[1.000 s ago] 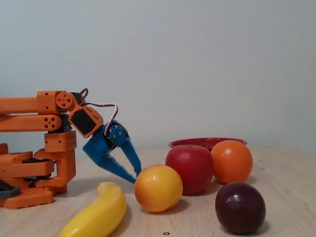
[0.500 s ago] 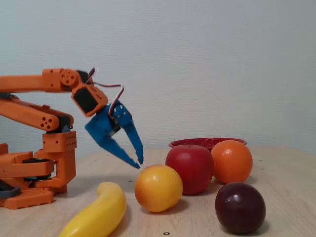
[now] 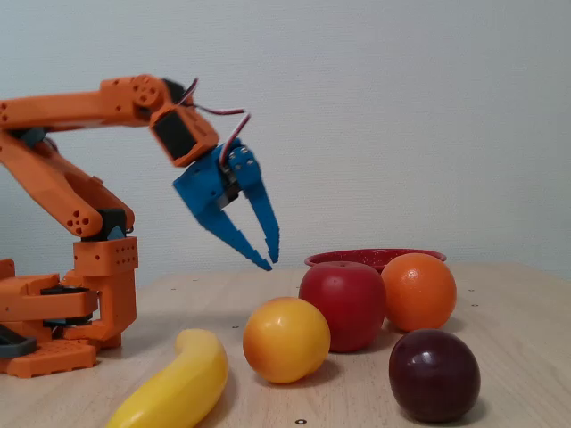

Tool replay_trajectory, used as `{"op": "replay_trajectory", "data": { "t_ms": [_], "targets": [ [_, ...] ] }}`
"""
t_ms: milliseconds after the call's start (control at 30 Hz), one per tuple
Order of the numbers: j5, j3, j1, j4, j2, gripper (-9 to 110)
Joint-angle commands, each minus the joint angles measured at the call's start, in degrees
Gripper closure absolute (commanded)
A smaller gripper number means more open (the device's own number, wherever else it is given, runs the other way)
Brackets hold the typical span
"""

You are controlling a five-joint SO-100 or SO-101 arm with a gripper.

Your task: Put plum in the red bowl.

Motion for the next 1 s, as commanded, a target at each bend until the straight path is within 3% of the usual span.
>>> {"op": "replay_trajectory", "data": {
  "t_ms": [0,467,767,867,967],
  "targets": [
    [-0.62,-10.72,4.31,3.52,-3.78,102],
    [0.97,-53.35,10.72,18.11,-36.30,102],
    [-0.35,-64.51,14.94,21.97,-47.64,101],
    [-0.18,-67.85,15.56,23.20,-50.80,89],
    [0.44,-71.98,15.47,25.84,-54.05,90]
  ]
}}
